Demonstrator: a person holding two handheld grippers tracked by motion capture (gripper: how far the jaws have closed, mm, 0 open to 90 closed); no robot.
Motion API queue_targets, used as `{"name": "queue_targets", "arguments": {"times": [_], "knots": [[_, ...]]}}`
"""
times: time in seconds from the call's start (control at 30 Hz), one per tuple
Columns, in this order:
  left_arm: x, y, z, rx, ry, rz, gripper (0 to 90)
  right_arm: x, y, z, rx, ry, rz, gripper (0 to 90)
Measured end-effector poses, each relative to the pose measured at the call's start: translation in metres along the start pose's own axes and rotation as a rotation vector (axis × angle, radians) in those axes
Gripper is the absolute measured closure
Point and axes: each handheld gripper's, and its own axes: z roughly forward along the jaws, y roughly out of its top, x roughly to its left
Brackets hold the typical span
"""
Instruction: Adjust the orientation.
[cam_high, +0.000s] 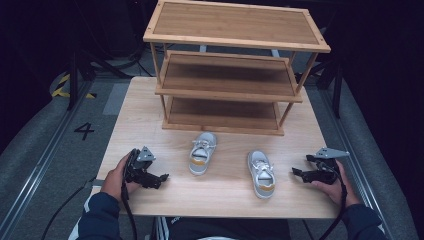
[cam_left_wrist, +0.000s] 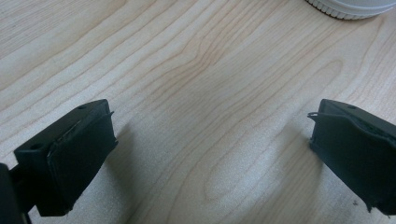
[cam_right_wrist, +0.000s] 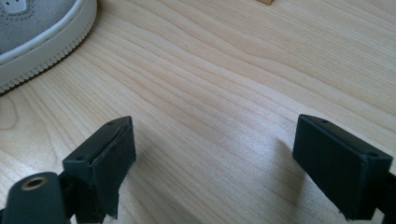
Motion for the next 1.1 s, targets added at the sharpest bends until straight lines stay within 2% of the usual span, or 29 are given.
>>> {"name": "queue_targets", "arguments": {"times": [0.23, 0.33, 0.43, 0.47, 0.5, 0.53, 0.57, 0.6, 0.63, 0.67, 0.7, 0.73, 0.93, 1.1], "knots": [[0.003, 0.001, 0.001, -0.004, -0.012, 0.015, 0.1, 0.0, 0.0, 0.0, -0.001, -0.001, 0.004, 13.5], [0.002, 0.0, 0.0, -0.007, -0.001, 0.015, 0.6, 0.0, 0.0, 0.001, -0.002, 0.0, 0.003, 13.6], [-0.001, 0.001, -0.001, -0.013, 0.017, 0.057, 0.6, -0.001, 0.001, 0.001, -0.002, 0.001, 0.002, 13.7], [-0.001, 0.002, -0.002, -0.005, 0.013, 0.083, 1.2, -0.001, 0.0, 0.001, -0.002, 0.0, 0.002, 13.6], [-0.001, 0.004, -0.002, 0.014, 0.003, 0.089, 1.6, 0.0, 0.0, 0.001, -0.002, 0.0, 0.002, 13.7], [-0.001, 0.004, -0.002, 0.014, 0.003, 0.089, 3.0, 0.0, 0.0, 0.001, -0.002, 0.0, 0.002, 13.7], [-0.001, 0.005, -0.003, 0.02, -0.006, 0.112, 3.0, 0.0, 0.0, 0.001, -0.001, 0.001, 0.004, 13.6], [-0.003, 0.008, -0.004, 0.03, -0.01, 0.137, 7.1, -0.001, 0.0, 0.001, -0.002, 0.0, 0.002, 13.6], [-0.005, 0.01, -0.005, 0.035, -0.022, 0.15, 10.2, -0.001, 0.001, 0.001, -0.002, 0.0, 0.002, 13.6], [-0.005, 0.01, -0.005, 0.035, -0.022, 0.15, 17.5, -0.001, 0.001, 0.001, -0.002, 0.0, 0.002, 13.6], [-0.007, 0.011, -0.006, 0.038, -0.03, 0.166, 17.5, -0.001, 0.0, 0.001, -0.002, 0.0, 0.002, 13.7], [-0.01, 0.013, -0.006, 0.043, -0.028, 0.181, 21.9, 0.0, 0.0, 0.001, -0.002, 0.0, 0.003, 13.6], [-0.023, 0.026, -0.012, 0.048, -0.071, 0.234, 22.7, -0.001, 0.0, 0.001, -0.002, 0.0, 0.002, 13.7], [-0.033, 0.04, -0.017, 0.018, -0.071, 0.263, 22.3, -0.001, 0.0, 0.001, -0.003, 0.0, 0.002, 13.6]]}}
